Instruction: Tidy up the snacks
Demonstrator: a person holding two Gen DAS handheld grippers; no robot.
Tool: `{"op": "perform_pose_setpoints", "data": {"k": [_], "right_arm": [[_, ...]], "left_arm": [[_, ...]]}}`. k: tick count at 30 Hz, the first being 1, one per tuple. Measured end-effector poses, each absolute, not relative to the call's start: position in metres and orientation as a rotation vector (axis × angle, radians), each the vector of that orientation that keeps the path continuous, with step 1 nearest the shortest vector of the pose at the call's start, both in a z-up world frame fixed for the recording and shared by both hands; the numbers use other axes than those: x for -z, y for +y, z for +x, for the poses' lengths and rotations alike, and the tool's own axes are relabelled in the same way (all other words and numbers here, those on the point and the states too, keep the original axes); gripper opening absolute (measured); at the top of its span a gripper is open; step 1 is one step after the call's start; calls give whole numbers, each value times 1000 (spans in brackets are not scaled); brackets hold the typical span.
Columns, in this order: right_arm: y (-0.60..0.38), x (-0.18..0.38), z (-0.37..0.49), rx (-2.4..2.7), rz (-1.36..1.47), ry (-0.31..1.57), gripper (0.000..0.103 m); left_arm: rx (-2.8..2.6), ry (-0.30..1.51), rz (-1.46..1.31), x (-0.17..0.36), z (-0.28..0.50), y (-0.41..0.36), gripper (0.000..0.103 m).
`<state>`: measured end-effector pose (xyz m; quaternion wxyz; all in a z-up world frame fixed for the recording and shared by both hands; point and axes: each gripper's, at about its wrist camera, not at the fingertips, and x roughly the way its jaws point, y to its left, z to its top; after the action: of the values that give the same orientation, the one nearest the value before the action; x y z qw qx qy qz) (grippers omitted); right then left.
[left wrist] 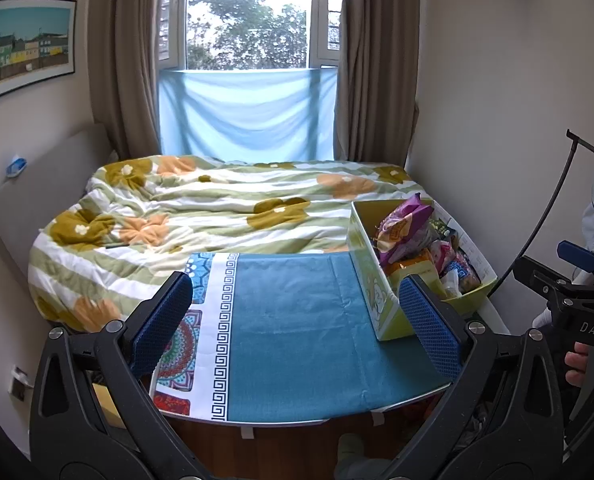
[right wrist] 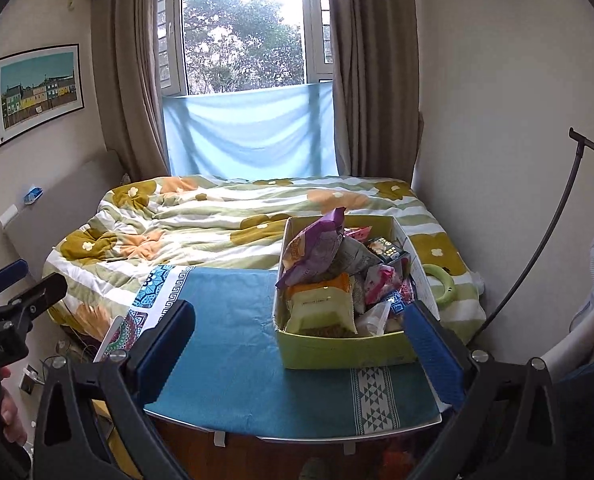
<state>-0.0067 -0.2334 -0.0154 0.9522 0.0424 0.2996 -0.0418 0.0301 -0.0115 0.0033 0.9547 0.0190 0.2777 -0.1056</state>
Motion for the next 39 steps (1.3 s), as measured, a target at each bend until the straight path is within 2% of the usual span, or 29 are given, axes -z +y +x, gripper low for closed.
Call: {"op": "perform_pose_setpoints", "data": {"k": [39], "right_arm": [[-234, 14, -6, 121, 85, 617, 103]], "left_arm": [[220, 568, 43, -2, 34, -18, 102]]}}
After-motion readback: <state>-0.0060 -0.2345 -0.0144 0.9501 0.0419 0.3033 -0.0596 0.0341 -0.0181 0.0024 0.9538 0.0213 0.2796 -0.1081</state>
